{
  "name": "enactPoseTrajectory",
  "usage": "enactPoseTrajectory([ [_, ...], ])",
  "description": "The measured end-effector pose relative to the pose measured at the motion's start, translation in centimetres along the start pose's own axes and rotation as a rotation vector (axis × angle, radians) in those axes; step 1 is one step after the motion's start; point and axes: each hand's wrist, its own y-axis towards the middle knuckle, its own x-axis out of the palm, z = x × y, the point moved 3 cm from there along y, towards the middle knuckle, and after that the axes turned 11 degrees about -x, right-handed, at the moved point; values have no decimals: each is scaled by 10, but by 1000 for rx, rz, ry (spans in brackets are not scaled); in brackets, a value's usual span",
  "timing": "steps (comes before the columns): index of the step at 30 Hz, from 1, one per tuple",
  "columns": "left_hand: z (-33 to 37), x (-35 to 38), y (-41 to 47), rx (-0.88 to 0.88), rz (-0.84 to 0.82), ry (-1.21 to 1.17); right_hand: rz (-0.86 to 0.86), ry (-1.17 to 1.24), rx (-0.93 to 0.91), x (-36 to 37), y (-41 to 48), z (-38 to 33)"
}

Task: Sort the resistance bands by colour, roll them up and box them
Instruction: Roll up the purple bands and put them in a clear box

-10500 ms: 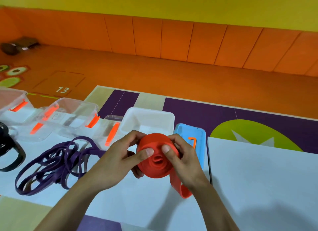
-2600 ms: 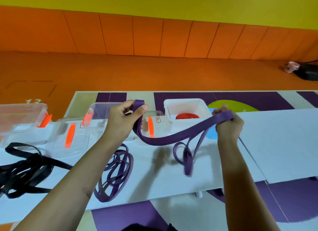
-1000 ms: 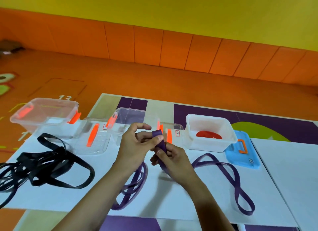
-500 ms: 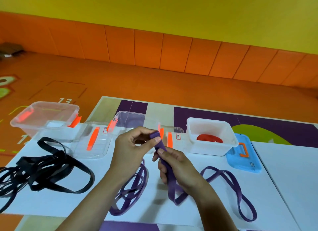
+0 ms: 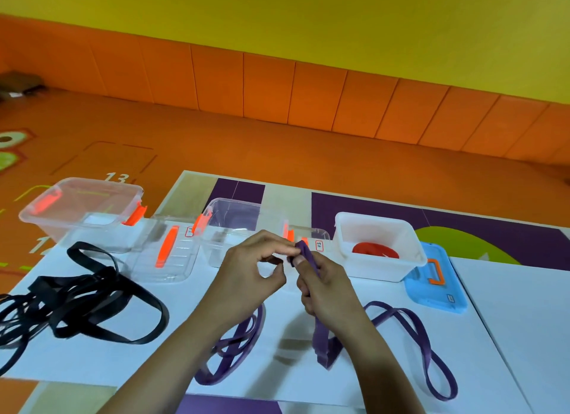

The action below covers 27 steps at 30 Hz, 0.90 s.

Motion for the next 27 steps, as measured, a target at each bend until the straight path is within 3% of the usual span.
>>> enactPoseTrajectory([
  [5,-7,-16,7,-469,-60,-306,-56,-506,-188,-12,-2,0],
  [8,-6,-12,6,-628,-302,-416,-151,-624,-286,-6,-4,-8],
  [10,-8,-9,4,-626,-363,-429,-208,-661,-311,-3,-5,-10],
  [15,-13,-9,0,-597,-294,-516,-202,-602,-342,-5,-4,-10],
  [22,-1,10,-7,-652,-127,-702,63,-500,-341,5,-3,-12],
  [27,2,21,-13,-648,-66,-713,176,-587,-301,9,-5,-10],
])
